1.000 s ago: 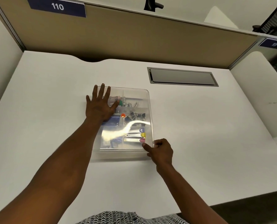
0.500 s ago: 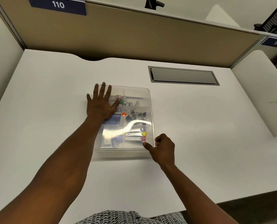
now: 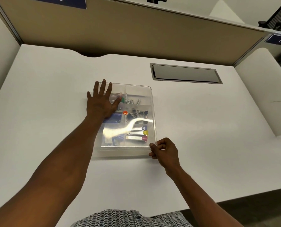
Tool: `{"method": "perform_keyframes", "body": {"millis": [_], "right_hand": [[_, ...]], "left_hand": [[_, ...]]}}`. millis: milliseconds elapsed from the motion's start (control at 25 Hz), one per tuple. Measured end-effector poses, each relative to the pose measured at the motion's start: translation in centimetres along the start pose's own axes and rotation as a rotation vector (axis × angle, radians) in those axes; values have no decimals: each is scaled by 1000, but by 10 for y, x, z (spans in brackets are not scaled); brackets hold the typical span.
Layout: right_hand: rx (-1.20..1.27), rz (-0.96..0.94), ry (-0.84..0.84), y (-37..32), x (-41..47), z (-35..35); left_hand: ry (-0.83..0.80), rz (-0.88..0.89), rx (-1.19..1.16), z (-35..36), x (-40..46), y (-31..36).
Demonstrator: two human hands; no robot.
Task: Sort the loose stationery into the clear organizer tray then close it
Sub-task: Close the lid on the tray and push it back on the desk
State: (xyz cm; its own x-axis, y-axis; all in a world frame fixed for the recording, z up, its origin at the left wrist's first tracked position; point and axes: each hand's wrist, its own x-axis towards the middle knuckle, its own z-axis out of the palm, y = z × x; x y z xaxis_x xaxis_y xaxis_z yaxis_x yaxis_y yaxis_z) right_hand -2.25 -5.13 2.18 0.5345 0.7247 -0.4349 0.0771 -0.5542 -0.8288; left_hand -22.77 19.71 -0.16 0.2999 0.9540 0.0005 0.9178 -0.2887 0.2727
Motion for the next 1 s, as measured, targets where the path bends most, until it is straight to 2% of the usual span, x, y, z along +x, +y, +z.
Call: {"method": "perform_keyframes", "body": {"millis": [120,320,600,1000], "right_hand": [[-216,-38,89,-3,-2,4],[-339,-43,132,-7,-1,1],[-113,10,151,-8,-2,5],[-216,-100,196,-4,-9,7]], "left_hand": [[7,2,2,0,0,-1],[9,-1,7,2,0,-1],[10,-3,-2,1,-1,0],[13,0,-14,0,-2,1]]}}
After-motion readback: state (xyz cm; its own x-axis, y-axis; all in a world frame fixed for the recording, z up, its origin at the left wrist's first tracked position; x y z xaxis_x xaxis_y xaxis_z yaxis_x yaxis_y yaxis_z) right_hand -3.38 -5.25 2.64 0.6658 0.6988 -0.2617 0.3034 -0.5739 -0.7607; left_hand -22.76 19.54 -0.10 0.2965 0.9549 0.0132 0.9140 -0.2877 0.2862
